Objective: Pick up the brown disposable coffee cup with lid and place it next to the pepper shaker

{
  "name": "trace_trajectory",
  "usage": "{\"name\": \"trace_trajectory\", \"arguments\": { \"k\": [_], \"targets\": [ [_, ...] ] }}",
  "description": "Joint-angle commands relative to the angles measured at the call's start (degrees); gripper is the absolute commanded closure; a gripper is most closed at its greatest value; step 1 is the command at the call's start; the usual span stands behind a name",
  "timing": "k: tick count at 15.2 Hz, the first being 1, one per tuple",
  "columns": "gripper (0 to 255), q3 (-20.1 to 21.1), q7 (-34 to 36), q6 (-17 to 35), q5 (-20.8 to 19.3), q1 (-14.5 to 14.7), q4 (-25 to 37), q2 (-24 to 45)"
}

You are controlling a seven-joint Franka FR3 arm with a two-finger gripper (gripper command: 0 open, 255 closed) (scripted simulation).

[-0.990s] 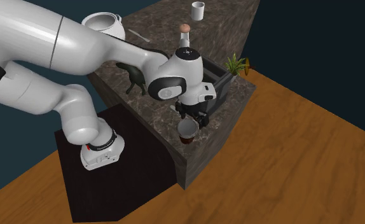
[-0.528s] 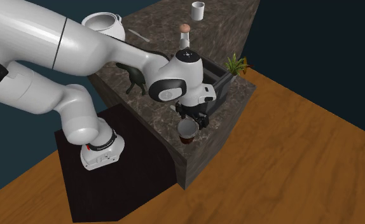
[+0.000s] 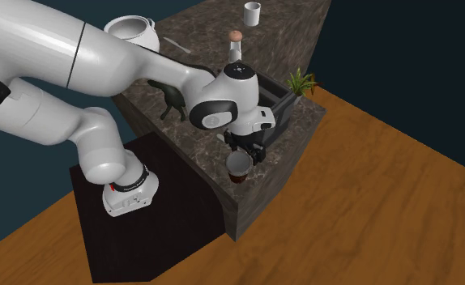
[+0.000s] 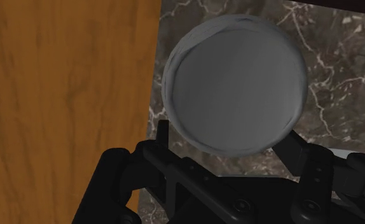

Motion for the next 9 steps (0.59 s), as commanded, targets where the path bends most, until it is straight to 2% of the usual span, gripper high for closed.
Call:
{"name": "trace_trajectory", "arguments": {
  "k": [1, 3, 9],
  "targets": [
    [255, -0.01, 0.00, -0.02, -0.01, -0.01, -0.05, 0.03],
    [255, -0.01, -0.01, -0.05, 0.00, -0.01, -0.03, 0.01],
    [255, 0.85, -0.34, -5.55, 0.35, 0.02, 2.46, -3.03]
  ]
}}
